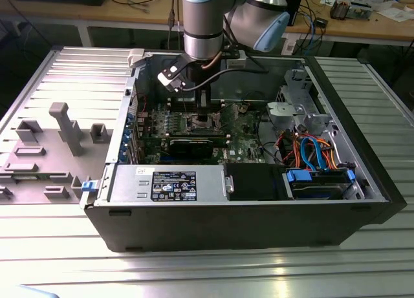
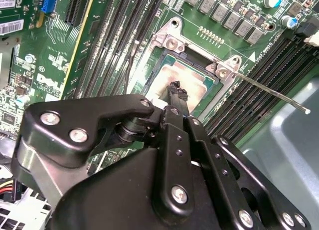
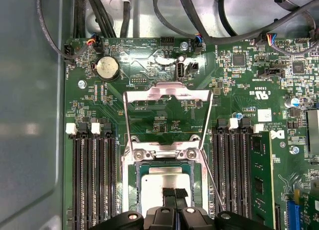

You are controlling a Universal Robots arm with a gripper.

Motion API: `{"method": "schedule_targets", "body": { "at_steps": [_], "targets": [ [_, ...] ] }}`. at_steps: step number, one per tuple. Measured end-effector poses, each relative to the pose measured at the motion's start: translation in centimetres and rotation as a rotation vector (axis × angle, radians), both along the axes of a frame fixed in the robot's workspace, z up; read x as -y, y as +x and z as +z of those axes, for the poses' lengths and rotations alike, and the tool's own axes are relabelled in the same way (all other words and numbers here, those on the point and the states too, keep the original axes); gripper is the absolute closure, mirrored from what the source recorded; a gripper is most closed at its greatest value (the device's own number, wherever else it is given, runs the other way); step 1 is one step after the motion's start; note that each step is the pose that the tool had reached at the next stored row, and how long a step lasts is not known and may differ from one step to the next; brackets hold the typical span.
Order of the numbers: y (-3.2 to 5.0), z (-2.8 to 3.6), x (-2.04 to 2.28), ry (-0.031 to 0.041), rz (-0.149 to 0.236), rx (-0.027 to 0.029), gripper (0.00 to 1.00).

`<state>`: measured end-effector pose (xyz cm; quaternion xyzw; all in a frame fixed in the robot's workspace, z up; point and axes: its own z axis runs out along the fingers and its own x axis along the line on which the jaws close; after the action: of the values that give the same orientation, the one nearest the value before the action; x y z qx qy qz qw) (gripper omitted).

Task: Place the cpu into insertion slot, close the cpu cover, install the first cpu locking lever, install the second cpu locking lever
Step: 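Place the cpu into insertion slot, then close the cpu cover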

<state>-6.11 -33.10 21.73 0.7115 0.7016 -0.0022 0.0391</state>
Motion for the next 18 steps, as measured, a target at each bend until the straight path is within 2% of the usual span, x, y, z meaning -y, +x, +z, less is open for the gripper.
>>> {"method": "schedule_targets", "body": {
  "at_steps": [15, 18],
  "targets": [
    [0.0, 0.17, 0.0, -0.0001, 0.0, -0.0005, 0.89],
    [0.0, 0.43, 0.0, 0.0, 0.0, -0.0004, 0.89]
  ]
}}
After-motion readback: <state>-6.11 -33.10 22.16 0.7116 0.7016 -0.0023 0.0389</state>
